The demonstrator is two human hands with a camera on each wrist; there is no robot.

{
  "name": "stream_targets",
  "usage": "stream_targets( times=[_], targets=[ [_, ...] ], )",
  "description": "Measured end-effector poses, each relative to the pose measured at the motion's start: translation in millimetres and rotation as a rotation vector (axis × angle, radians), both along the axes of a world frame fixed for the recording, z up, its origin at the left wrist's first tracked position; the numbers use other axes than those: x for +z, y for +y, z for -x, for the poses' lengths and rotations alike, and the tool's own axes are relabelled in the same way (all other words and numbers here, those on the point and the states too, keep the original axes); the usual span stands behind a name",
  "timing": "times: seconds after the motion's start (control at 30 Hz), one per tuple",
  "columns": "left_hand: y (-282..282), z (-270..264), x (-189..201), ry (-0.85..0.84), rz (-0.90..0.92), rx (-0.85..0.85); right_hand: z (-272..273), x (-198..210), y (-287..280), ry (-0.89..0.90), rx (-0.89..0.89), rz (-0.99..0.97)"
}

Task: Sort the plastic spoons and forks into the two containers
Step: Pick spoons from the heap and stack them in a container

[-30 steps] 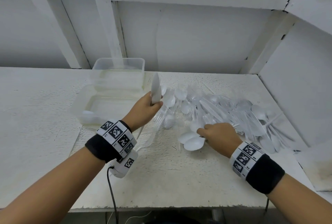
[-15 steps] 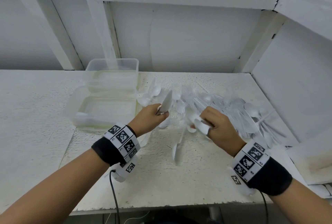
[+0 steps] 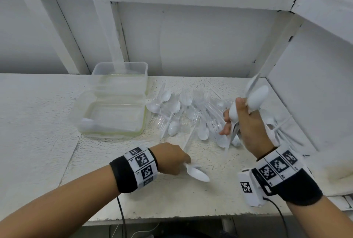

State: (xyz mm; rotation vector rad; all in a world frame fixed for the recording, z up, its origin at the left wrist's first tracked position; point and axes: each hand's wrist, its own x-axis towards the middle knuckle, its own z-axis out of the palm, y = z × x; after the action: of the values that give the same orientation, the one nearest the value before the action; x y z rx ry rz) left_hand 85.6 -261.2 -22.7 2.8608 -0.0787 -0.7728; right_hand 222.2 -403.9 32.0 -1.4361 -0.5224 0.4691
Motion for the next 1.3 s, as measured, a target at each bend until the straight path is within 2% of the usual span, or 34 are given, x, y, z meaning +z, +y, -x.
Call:
stream_targets(
  times=[0.1,0.23,0.37,0.47,0.57,0.67,0.77,0.9,1.0,1.13,1.3],
  targets=[
    [0,0,-1,-0.011,-0.031,-0.006,5,-7,2,0.024,0.066,0.100],
    [1,4,-1,-0.054,-0.006,0.046,12,-18,3,-0.030,0.120,0.223],
    [3,8,-2,-0.187,-0.070,0.235,16,-25,2,-0.053,0.124,0.297],
    [7,12,-3,-0.101,-0.147,0.335,19,-26,1,-0.077,0.131,0.311],
    [10,16,-4,-0.012,-0.106,0.355,24,-28,1,-0.090,0.121,0.327],
    [12,17,-1,-0.019,-0.050,0.370,27,-30,1,-0.117,0.116,0.351],
    [18,19,5,-0.122,0.048,0.436,29,-30,1,-0.218,0.156,0.392],
    [26,27,22,-0.340,0.237,0.561,40,-24,3,-0.373,0.246,0.463],
    [30,33,30,-0.469,0.356,0.653,49,-21,7,-0.459,0.293,0.444],
    [33,37,35,-0.626,0.474,0.757,57,-23,18,-0.463,0.334,0.471],
    [32,34,34,-0.719,0.566,0.848,63,-33,31,-0.460,0.256,0.448]
  ],
)
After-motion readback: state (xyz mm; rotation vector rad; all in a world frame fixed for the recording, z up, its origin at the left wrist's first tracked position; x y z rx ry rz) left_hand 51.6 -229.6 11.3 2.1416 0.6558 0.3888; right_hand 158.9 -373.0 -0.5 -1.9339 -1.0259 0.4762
